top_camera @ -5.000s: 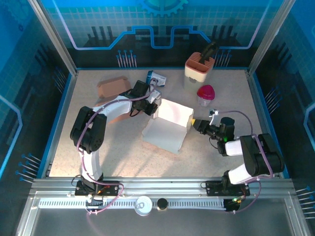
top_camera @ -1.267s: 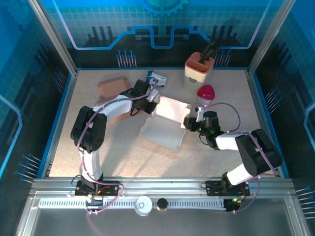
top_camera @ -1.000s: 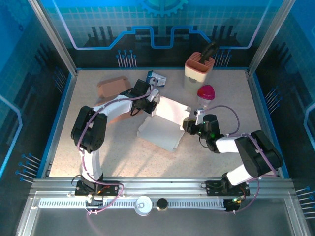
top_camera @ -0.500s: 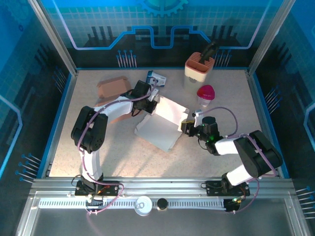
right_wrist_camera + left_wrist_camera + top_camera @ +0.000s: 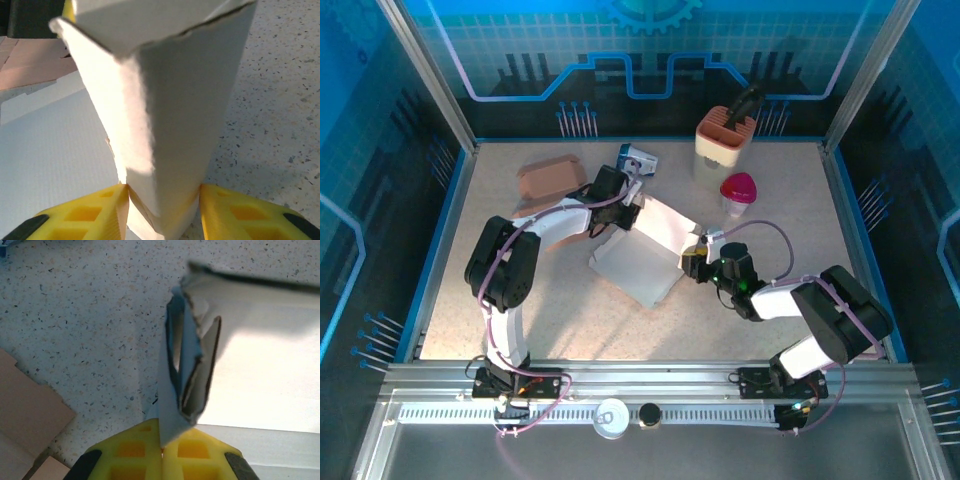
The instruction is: Fold the paper box
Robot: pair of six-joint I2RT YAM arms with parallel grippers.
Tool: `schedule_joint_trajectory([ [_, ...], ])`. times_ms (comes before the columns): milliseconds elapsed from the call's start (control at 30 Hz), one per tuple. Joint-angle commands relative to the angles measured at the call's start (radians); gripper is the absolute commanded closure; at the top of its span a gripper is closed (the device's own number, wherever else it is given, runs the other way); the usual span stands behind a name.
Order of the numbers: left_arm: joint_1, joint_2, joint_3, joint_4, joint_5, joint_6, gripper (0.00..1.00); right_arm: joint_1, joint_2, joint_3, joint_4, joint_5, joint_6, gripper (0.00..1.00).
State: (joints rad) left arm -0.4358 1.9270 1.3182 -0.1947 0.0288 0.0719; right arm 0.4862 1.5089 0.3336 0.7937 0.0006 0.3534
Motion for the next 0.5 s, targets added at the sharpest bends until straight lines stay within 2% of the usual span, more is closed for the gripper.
schedule_joint_trajectory([
  [0,-0.018,0.004,-0.053,-0.061,-0.002,-0.043,1.0,0.017,-0.02,0.002,0.002,0.03,-0.019,0.59],
  [267,-0.057,-0.018,-0.103,-0.008,-0.074,-0.115,1.0,0.029,-0.059,0.012,-0.032,0.039,-0.013,0.56],
  [467,-0.096,-0.035,-0.148,0.049,-0.135,-0.156,1.0,0.028,-0.042,0.041,-0.069,0.053,-0.016,0.58],
])
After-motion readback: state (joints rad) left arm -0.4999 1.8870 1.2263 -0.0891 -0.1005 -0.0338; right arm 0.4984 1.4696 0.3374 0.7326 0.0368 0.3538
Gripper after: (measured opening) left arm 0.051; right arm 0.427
